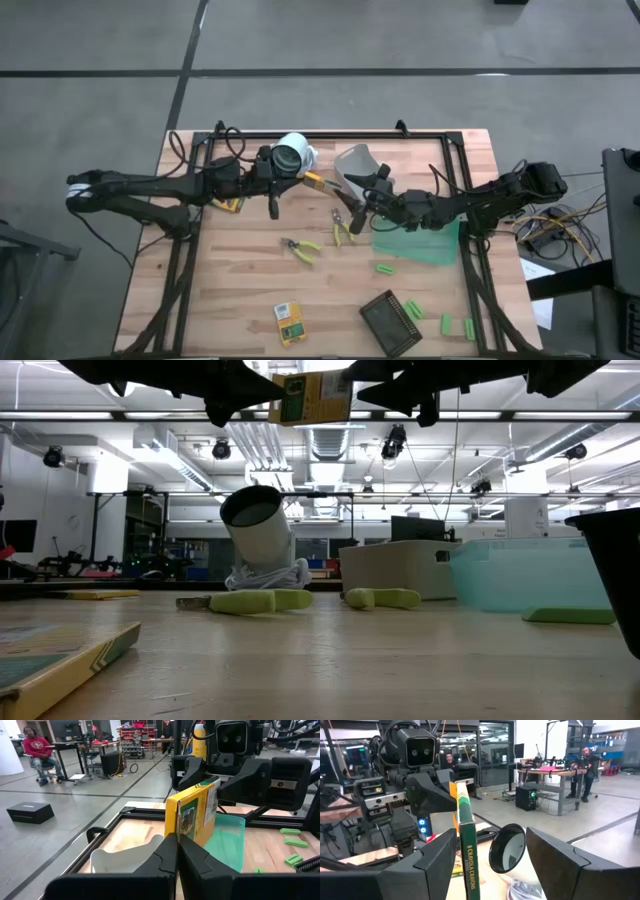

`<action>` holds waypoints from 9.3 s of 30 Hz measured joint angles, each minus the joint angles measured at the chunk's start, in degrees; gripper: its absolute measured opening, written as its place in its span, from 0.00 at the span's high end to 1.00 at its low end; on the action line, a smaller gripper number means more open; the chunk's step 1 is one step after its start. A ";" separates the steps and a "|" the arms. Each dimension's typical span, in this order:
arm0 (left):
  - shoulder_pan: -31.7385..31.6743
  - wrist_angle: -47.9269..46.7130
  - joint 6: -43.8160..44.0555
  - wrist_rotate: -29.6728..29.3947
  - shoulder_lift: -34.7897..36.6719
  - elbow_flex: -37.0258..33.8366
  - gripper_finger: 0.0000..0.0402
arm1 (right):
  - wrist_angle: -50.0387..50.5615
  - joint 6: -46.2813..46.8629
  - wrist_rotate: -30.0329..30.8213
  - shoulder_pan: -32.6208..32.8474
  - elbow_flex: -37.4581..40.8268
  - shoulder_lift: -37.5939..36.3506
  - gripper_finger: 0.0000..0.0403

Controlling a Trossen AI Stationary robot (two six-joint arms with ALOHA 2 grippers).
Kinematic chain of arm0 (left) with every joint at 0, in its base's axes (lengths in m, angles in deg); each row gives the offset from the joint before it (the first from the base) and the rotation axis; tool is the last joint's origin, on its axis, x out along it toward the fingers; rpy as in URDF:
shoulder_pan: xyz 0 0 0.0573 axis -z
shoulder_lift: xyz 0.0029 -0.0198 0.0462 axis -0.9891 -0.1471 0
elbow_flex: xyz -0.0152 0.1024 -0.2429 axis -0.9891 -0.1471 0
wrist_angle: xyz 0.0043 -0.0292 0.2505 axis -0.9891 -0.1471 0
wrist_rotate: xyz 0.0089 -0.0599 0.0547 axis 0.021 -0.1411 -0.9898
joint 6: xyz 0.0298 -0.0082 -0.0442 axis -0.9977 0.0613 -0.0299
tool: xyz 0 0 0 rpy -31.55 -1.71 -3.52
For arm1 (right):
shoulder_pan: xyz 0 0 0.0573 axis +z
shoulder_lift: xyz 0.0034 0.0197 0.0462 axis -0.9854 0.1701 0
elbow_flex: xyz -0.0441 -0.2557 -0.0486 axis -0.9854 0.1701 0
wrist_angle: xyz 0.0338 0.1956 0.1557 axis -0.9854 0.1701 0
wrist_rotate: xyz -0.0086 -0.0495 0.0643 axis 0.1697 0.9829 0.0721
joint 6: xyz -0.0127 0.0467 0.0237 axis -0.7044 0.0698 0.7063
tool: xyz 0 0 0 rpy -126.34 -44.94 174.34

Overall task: Pick & Place School Supplies
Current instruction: Put the yellow crayon box into the green bin

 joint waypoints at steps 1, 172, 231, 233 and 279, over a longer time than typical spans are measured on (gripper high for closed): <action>0.01 0.00 0.00 0.01 0.00 0.00 0.99 | 0.00 0.06 -0.04 0.00 0.00 0.00 0.42; -0.11 -5.68 -3.08 -6.79 2.97 0.03 0.56 | 94.84 97.51 -16.10 6.32 4.66 -20.52 0.73; -0.06 -31.04 7.43 2.25 3.26 9.56 0.56 | 40.72 31.21 -5.62 6.01 1.44 -20.46 0.81; -0.02 -31.06 9.91 5.82 3.23 9.55 0.56 | 40.72 29.71 -5.62 6.01 1.40 -20.46 0.81; 39.11 -19.28 43.82 9.70 -16.72 5.88 0.57 | 41.54 33.16 -7.17 6.05 1.67 -20.44 0.85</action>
